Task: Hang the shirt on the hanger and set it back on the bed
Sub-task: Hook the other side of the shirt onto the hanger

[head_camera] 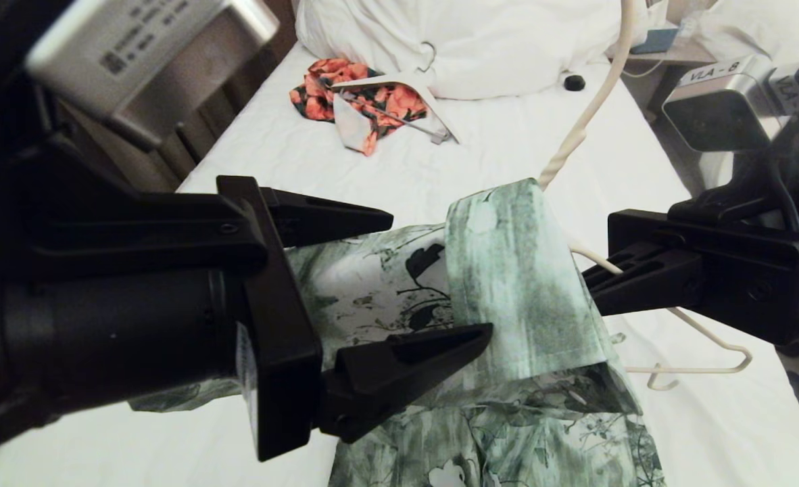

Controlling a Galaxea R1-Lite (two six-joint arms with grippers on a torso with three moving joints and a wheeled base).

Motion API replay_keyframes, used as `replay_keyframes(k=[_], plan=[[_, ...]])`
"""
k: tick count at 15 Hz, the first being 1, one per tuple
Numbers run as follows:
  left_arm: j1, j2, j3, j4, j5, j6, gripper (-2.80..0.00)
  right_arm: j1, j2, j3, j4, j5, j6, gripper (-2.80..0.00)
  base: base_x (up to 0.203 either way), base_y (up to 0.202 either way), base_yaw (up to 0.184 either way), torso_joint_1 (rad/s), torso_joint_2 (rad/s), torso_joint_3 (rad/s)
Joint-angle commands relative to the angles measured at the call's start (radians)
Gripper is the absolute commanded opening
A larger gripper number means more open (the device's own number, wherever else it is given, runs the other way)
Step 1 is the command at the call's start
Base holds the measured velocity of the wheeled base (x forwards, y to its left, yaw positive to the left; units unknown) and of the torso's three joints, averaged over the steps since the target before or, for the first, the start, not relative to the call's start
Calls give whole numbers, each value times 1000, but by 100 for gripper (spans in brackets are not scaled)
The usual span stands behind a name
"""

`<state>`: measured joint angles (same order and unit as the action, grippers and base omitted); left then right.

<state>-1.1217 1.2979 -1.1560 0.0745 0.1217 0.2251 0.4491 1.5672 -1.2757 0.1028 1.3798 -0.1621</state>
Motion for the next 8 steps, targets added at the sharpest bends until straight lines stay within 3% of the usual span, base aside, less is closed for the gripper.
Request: replay_keyframes(k=[1, 6, 8], plan=[[1, 23, -2, 1, 2, 16, 0, 0, -3, 2, 1, 8, 0, -280, 0, 0, 0, 0, 0, 0], [23, 44, -4, 1, 3, 111, 0, 0, -15, 6, 14, 7, 0, -280, 0, 0, 0, 0, 0, 0], [23, 58, -8, -1, 3, 117, 0, -1, -16, 10, 14, 7, 0, -280, 0, 0, 0, 0, 0, 0]])
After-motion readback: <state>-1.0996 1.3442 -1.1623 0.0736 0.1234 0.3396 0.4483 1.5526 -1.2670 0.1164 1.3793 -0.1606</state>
